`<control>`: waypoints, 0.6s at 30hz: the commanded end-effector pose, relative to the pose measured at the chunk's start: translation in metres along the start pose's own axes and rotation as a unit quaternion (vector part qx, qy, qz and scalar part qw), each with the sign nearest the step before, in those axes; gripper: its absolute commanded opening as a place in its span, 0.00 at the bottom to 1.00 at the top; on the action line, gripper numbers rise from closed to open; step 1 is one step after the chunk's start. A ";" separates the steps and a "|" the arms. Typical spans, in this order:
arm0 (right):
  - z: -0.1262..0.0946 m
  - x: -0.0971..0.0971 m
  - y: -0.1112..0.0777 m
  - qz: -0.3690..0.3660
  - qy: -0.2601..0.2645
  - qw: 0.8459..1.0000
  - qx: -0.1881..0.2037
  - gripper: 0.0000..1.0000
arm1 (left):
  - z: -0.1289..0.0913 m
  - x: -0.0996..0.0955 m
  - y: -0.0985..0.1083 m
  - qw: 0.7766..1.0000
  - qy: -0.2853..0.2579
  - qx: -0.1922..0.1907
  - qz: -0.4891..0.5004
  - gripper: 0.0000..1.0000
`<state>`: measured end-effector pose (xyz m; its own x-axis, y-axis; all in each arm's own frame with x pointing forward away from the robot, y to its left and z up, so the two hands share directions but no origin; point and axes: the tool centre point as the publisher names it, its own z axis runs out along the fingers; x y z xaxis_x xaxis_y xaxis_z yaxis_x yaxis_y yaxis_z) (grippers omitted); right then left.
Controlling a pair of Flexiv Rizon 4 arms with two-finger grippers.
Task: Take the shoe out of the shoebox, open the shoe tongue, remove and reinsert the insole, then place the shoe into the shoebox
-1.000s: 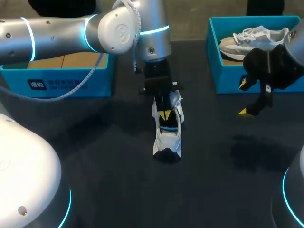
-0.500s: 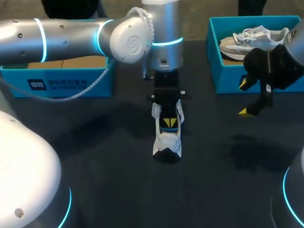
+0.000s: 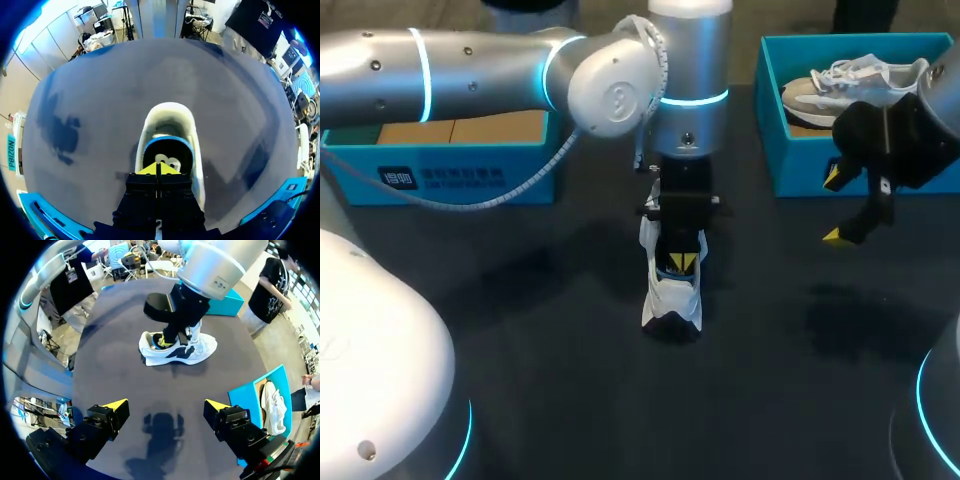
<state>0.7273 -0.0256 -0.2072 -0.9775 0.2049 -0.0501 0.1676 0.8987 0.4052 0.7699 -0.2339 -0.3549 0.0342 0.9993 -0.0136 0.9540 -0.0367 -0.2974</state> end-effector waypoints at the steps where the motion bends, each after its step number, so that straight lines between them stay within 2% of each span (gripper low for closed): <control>1: 0.001 0.001 0.000 0.001 -0.001 1.000 0.001 1.00 | -0.002 0.018 -0.005 1.000 -0.005 -0.017 -0.009 0.00; 7: 0.001 0.001 0.000 0.001 -0.001 1.000 0.001 1.00 | 0.016 0.016 0.002 1.000 0.010 -0.019 -0.017 0.00; 12: 0.001 0.001 0.000 0.001 -0.001 1.000 0.001 1.00 | 0.030 0.009 -0.002 0.999 0.026 -0.018 -0.018 0.00; 15: 0.001 0.001 0.000 0.001 -0.001 1.000 0.001 1.00 | 0.031 0.010 -0.006 0.999 0.029 -0.020 -0.019 0.00; 18: 0.001 0.001 0.000 0.001 -0.001 1.000 0.001 1.00 | 0.022 0.013 -0.006 0.999 0.016 -0.032 -0.023 0.00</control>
<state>0.7274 -0.0257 -0.2072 -0.9774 0.2052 -0.0501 0.1678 0.8986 0.4055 0.7585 -0.2252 -0.3813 0.0016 0.9994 0.0349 0.9686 0.0072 -0.2485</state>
